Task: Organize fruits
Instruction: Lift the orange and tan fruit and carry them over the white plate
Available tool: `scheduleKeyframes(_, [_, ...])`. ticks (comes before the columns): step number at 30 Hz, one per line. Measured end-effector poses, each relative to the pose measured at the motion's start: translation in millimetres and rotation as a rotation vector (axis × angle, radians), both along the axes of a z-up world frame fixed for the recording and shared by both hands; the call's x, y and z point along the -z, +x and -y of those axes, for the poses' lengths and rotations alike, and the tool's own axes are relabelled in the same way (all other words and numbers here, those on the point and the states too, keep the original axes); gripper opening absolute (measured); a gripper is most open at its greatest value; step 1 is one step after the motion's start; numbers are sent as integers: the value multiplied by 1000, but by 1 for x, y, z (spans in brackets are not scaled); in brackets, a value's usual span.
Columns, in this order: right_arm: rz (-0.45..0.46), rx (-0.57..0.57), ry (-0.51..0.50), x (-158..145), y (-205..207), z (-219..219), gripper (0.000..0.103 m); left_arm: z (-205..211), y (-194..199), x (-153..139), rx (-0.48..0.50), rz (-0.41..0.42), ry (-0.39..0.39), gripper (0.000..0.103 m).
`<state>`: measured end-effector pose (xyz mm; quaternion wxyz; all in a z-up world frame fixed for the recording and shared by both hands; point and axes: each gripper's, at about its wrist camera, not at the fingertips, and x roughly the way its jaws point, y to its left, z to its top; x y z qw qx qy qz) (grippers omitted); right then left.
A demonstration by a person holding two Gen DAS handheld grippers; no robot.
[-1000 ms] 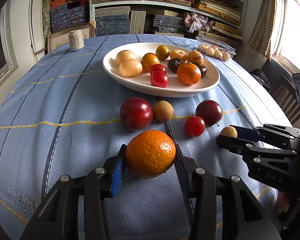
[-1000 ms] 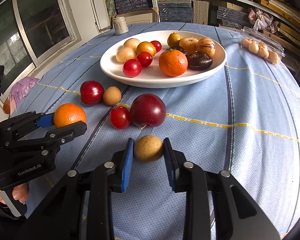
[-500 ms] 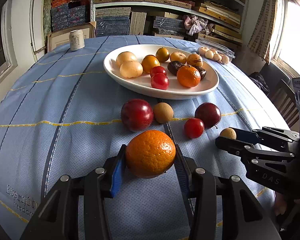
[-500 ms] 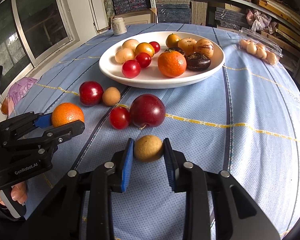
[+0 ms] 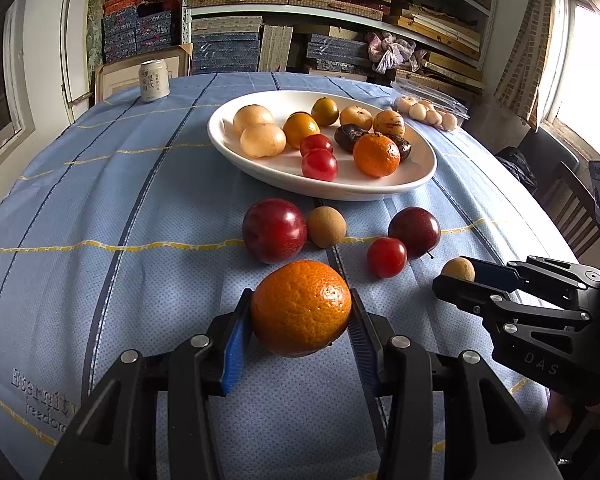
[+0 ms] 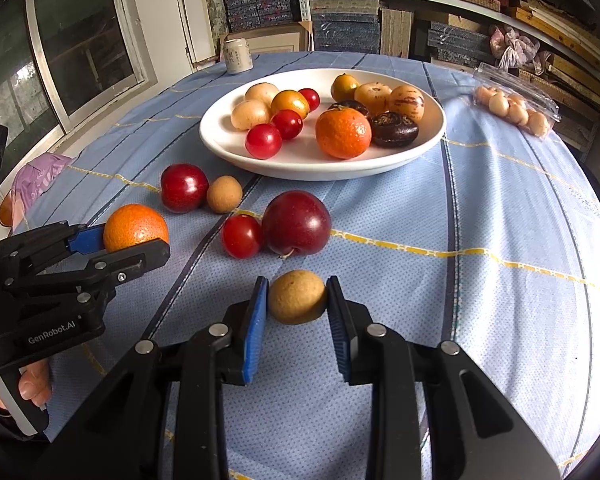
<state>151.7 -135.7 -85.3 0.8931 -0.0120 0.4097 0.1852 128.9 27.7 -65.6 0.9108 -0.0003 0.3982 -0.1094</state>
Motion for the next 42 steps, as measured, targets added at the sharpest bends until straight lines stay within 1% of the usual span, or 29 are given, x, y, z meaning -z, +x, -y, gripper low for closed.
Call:
scheduleKeyframes(3, [3,5,-1,-1,-2,1,29,2,-3,-2,3,11,3,46])
scheduleKeyframes(12, [19,21,29,-15,-12,13,29,-3,-13,-18,11,45,-28,46])
scheduleKeyframes(20, [62,31,45,-43,-11,25,29,-5,-16,-39,26,86,-6,46])
scheduleKeyframes(26, [104,35,50,-70,1,34,29,-2,1,-56,27,102,5,46])
scheduleKeyframes(31, [139,30,61,-95,16,37,29,5,21,-64,36,104,21,46])
scheduleKeyframes(36, [143,29,69,-108,41,34,29,13,46,-62,33,95,40,46])
scheduleKeyframes(42, [126,11,63,-112,77,23,29,13,80,-51,18,55,42,46])
